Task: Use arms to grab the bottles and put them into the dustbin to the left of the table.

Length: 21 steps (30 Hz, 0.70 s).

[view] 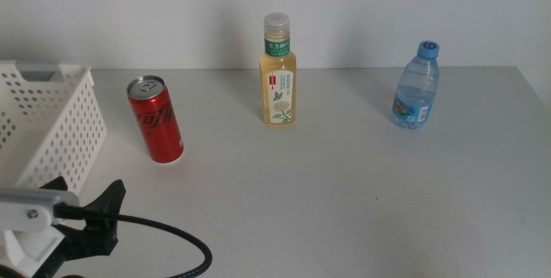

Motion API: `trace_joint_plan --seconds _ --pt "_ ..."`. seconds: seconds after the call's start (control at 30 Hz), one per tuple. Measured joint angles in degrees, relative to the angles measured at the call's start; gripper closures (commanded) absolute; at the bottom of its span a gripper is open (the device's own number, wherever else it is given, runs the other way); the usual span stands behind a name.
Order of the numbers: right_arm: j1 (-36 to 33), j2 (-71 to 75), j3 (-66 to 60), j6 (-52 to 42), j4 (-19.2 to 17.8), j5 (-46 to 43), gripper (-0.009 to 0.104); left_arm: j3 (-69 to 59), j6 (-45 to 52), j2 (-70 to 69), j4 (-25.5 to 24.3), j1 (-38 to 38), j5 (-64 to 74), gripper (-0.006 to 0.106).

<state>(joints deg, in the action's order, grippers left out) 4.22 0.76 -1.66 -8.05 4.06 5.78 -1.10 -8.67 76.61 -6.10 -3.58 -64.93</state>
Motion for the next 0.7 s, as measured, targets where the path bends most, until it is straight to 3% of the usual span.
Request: trace_joint_plan --seconds 0.3,0.5,0.7 --pt "0.0 0.0 0.0 0.0 0.0 0.0 0.001 0.82 -0.43 0.0 -6.91 0.0 -0.02 0.017" --pt "0.0 0.0 0.0 0.0 0.0 0.0 0.001 4.83 -2.15 0.0 -8.72 0.0 3.66 0.025" --pt "0.0 0.0 0.0 0.0 0.0 0.0 0.001 10.48 -2.22 2.07 -7.02 0.0 8.43 0.017"
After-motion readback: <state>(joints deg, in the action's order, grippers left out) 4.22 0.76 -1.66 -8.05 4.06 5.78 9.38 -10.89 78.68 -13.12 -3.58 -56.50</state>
